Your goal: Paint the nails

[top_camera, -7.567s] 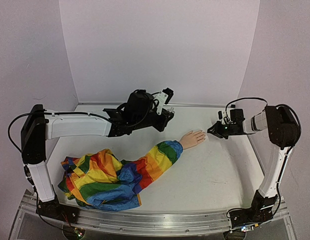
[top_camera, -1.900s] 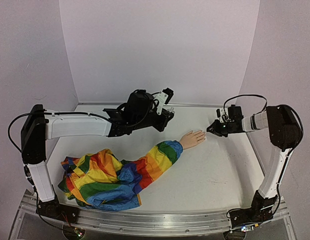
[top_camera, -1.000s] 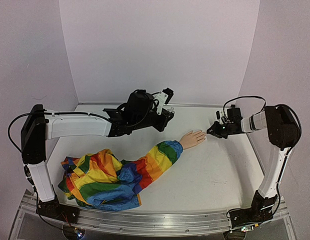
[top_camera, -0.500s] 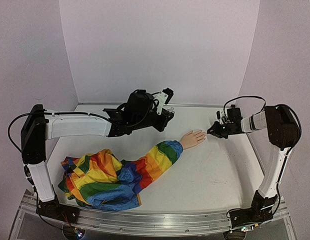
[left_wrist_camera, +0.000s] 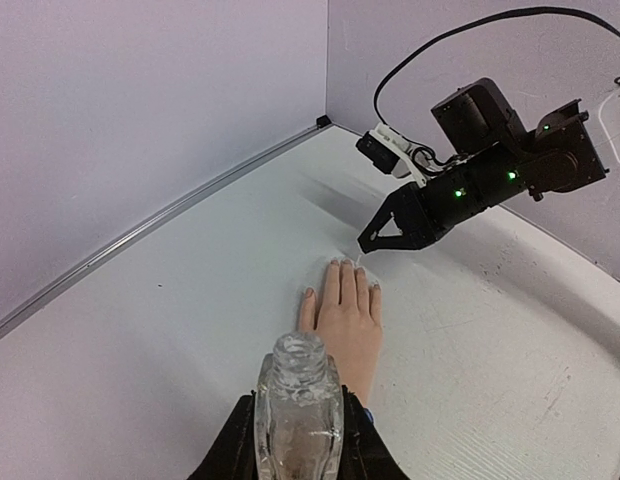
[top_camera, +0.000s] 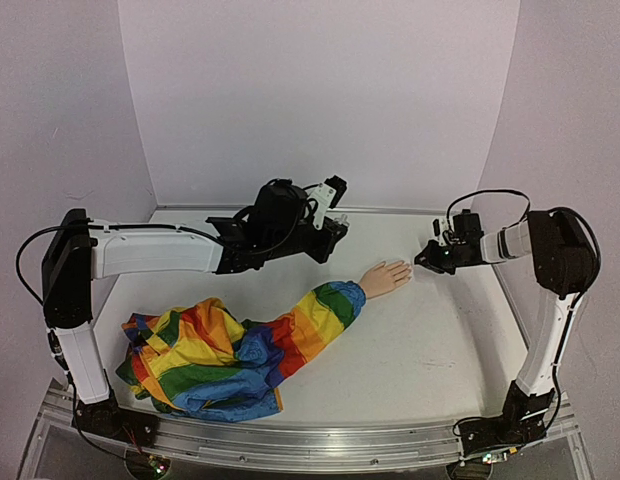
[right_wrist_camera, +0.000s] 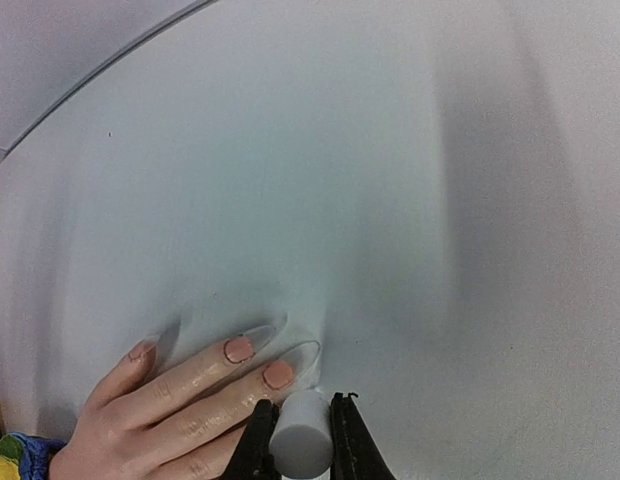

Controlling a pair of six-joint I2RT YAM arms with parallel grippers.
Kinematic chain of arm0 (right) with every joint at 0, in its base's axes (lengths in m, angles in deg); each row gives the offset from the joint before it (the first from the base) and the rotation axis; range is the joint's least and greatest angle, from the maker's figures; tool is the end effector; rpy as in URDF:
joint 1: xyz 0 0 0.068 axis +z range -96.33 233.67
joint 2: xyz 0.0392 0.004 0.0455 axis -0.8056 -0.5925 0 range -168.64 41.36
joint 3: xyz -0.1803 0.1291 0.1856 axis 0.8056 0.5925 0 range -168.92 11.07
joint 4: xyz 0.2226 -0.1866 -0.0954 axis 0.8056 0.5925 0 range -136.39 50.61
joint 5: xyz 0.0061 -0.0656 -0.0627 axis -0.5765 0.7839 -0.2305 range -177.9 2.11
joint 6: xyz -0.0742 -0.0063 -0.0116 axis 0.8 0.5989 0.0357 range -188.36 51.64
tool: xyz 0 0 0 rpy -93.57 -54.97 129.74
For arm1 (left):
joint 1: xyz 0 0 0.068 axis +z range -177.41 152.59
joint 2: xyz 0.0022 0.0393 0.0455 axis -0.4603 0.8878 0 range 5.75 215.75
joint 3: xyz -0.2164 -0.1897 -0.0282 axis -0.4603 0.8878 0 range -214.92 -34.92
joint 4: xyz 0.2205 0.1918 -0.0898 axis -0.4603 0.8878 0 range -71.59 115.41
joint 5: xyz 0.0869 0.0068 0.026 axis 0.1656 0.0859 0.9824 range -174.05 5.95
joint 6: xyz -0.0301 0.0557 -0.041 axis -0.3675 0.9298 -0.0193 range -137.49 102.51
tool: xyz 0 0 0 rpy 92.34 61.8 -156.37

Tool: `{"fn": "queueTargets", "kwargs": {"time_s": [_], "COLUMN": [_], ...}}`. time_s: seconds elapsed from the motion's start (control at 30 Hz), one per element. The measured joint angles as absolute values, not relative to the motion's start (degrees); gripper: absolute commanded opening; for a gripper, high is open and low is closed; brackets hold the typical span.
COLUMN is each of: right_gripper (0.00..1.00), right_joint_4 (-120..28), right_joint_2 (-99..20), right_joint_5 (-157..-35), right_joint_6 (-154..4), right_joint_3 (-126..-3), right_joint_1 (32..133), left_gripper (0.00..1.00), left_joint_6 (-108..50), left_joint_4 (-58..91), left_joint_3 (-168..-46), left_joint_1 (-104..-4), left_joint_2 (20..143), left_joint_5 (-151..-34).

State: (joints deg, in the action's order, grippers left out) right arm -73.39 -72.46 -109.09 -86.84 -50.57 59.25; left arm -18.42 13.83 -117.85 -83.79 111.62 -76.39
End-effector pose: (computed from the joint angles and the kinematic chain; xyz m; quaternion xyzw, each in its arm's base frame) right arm 0.4758 0.0696 0.1200 -0.0047 0.8356 0.2617 0.4830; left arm 0.2943 -0.4276 0.2821 0.3417 0.7343 -0.2325 0.5385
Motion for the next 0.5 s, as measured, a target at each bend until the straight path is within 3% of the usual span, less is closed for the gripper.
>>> {"fn": "queueTargets", "kwargs": {"time_s": [0.5], "right_gripper": [0.00], "right_joint_4": [-72.6], "right_joint_2": [-70.4], "right_joint_5": [-108.5], "right_joint_6": [-86.2], "right_joint_3": [-49.6], "right_joint_1": [59.5], "left_gripper": [0.00], "left_joint_6": [-18.4], "left_joint_4": [13.8], "left_joint_3": [-117.7], "left_joint_1": [-83.8], "left_joint_2": [111.6], "left_joint_5": [-76.4]}}
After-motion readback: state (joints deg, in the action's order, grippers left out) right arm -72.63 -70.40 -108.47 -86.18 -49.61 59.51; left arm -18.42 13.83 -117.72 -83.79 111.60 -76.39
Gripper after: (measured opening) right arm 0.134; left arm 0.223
